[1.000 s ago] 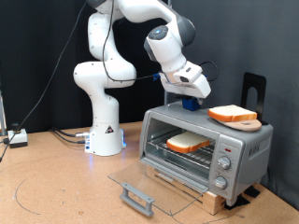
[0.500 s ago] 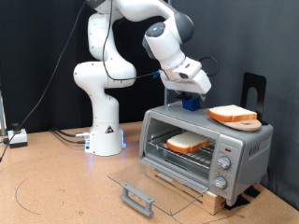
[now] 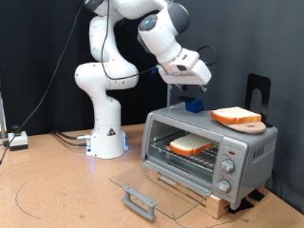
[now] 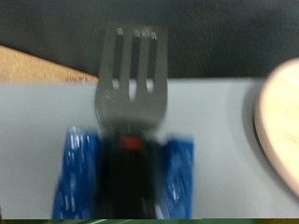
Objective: Make a piece of toast with the oven
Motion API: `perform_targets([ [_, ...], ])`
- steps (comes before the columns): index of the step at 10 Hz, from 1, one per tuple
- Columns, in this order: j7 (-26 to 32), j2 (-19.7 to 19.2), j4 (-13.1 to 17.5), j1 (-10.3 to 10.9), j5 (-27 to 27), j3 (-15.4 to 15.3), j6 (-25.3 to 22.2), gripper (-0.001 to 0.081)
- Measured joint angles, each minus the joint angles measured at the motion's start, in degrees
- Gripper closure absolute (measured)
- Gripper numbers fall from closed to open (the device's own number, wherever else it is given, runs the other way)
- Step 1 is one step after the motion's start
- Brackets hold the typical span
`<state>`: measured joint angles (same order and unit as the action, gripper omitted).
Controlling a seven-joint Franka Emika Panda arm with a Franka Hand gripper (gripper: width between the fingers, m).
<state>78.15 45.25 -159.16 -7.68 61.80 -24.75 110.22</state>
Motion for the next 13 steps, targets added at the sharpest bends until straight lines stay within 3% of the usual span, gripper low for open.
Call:
perform_targets([
  [7, 4.64, -5.03, 1.24, -9.67, -12.53, 10.68, -5.01, -0.0003],
  [11, 8.75, -9.99, 3.23, -13.99, -17.59, 16.15, -5.28, -0.0003],
  [13, 9.2, -11.83, 4.22, -14.64, -18.21, 16.53, -5.45, -0.0003],
])
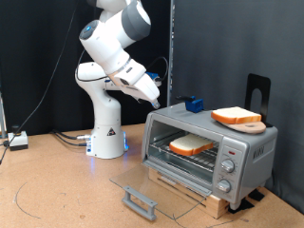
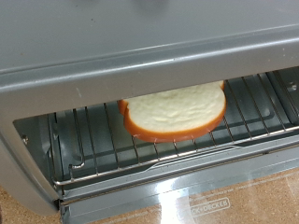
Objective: Make a piece of toast with the oven
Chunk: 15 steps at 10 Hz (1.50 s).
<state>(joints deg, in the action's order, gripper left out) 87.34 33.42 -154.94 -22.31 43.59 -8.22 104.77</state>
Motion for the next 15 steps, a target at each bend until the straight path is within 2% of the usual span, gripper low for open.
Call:
perform_targets([
  [1, -1.68, -0.07, 0.02, -0.01, -1.21, -0.37, -0.86, -0.0003],
  [3, -13.32, -1.55, 2.24, -0.22, -1.08, -0.46, -8.89, -0.0003],
  [5, -22.99, -5.12, 6.03, -1.5, 1.99, 2.02, -16.02, -0.0003],
  [7, -29.1, -9.14, 7.69, -3.48, 6.94, 5.45, -20.21, -0.0003],
  [8, -27.93, -8.93, 7.59, -3.42, 6.23, 5.04, -19.1, -0.0003],
  [10, -37.14, -8.96, 7.2, -3.92, 9.49, 4.7, -16.98, -0.0003],
  [12, -46.76, -10.37, 7.35, -6.44, 10.47, 5.5, -14.7, -0.0003],
  [13, -49.38, -11.72, 8.01, -7.75, 7.85, 5.75, -14.51, -0.0003],
  [15, -48.65, -15.32, 10.48, -9.31, 2.63, 6.96, -15.48, -0.0003],
])
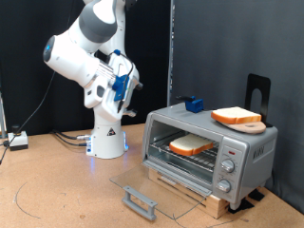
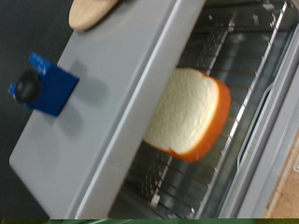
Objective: Make a piece of toast with the oven
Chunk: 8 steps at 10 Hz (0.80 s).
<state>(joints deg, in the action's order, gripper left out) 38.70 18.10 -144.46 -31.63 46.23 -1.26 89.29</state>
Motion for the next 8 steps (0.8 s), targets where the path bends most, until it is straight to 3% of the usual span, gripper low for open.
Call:
perform_targets([
  [2, 5.07, -4.83, 3.58, -0.85, -2.64, 2.71, -4.74, -0.0003],
  [4, 3.53, -9.84, 7.54, -2.08, -6.82, 4.34, -8.43, -0.0003],
  [6, 7.59, -12.36, 8.55, -3.16, -3.77, 5.77, -5.33, -0.0003],
  [8, 3.08, -12.57, 9.01, -3.11, -6.56, 5.42, -7.62, -0.0003],
])
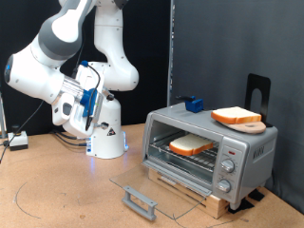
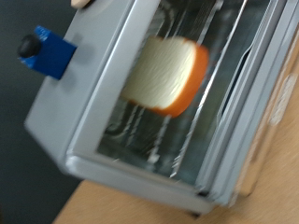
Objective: Make a piece of toast with the oven
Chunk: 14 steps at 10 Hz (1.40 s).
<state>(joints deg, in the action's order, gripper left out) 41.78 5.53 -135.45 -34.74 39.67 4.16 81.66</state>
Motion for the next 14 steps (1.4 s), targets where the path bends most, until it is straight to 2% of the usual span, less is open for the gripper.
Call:
perform_targets([
  [2, -10.16, -1.95, 2.84, 0.0, -1.09, -0.24, -2.67, -0.0003],
  [3, -13.5, -3.73, 5.04, -0.02, -1.16, -0.19, -3.63, -0.0003],
  [5, -14.86, -8.28, 10.49, -0.16, -2.57, 0.33, -6.98, -0.0003],
  [7, -12.78, -11.92, 14.5, -0.62, -3.48, 0.65, -9.02, -0.0003],
  [8, -11.36, -12.61, 15.04, -0.78, -3.48, 0.68, -9.02, -0.0003],
  [11, -13.68, -14.15, 14.58, -0.78, -4.65, 0.71, -10.35, -0.0003],
  [14, -14.95, -19.1, 13.2, -0.78, -6.5, 0.88, -5.74, -0.0003],
])
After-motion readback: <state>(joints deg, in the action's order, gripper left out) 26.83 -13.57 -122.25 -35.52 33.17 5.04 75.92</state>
